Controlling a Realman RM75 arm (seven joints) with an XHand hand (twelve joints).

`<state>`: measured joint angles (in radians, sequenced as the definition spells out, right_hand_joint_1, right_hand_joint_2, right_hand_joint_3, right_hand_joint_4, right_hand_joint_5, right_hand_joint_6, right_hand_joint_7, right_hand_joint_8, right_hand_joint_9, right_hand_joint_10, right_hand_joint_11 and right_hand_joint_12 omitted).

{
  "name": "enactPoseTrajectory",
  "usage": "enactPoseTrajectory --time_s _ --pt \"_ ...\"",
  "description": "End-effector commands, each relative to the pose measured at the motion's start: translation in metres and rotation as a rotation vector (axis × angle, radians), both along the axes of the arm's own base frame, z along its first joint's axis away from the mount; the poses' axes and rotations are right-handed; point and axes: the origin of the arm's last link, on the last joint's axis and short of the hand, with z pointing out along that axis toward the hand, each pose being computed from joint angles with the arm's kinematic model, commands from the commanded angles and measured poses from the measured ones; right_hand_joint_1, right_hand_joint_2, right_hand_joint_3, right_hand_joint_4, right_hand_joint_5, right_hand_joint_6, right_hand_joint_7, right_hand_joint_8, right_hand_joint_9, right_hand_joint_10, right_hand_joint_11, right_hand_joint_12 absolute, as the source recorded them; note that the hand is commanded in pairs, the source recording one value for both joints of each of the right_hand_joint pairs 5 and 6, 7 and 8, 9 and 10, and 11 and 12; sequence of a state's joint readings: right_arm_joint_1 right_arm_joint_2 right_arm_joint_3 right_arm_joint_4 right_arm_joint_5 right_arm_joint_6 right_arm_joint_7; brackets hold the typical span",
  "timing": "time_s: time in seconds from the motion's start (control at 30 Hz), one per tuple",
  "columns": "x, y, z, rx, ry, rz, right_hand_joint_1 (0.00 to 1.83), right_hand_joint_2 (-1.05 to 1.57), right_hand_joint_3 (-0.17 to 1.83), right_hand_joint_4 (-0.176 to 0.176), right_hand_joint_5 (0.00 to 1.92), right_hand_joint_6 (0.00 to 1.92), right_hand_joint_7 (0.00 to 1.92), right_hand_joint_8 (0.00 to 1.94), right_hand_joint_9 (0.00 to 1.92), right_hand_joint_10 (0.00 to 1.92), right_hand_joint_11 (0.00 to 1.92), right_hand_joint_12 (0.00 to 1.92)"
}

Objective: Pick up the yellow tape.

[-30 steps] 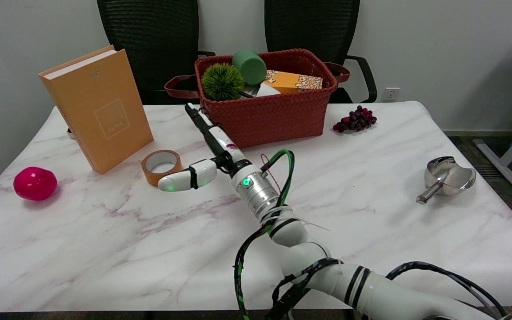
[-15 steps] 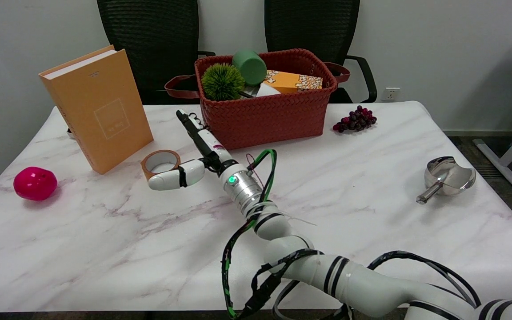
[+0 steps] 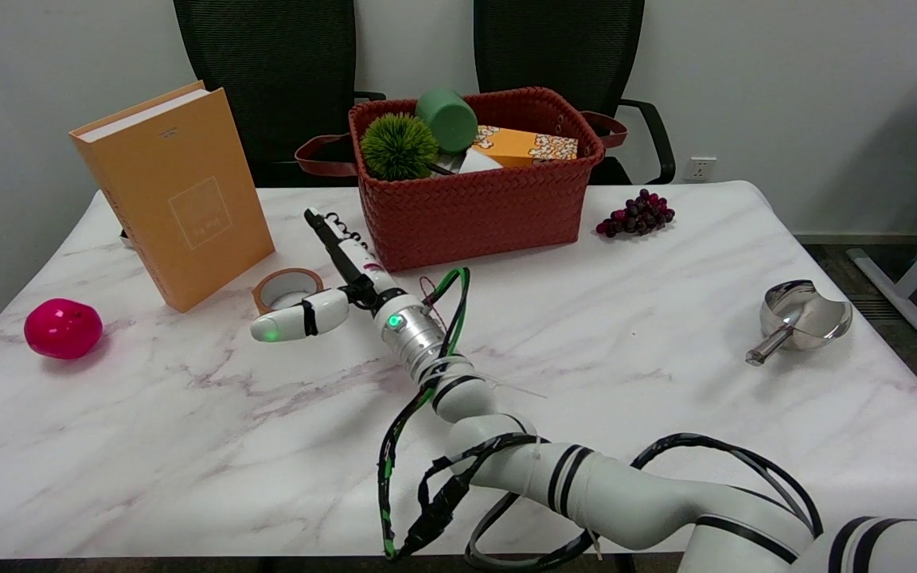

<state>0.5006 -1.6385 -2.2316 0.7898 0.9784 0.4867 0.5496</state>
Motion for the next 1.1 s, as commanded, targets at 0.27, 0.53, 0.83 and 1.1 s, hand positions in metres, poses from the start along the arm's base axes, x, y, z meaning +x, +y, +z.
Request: enactPoseTrajectory --time_s 0.27,0.53,0.83,1.1 --pt "-0.013 -0.021 -0.021 -0.027 0.118 -0.035 0.92 -0.25 0.36 0.000 0.00 0.00 0.05 0.05 0.00 0.00 0.00 0.00" --pt "-0.012 -0.026 -0.021 -0.040 0.148 -0.036 0.92 -0.24 0.34 0.000 0.00 0.00 0.00 0.00 0.00 0.00 0.00 0.00" --pt "-0.014 -0.029 -0.024 -0.043 0.167 -0.053 0.92 -0.18 0.32 0.000 0.00 0.00 0.00 0.00 0.00 0.00 0.00 0.00" --pt "-0.017 -0.032 -0.017 -0.075 0.121 -0.079 0.91 -0.15 0.32 0.000 0.00 0.00 0.00 0.00 0.00 0.00 0.00 0.00"
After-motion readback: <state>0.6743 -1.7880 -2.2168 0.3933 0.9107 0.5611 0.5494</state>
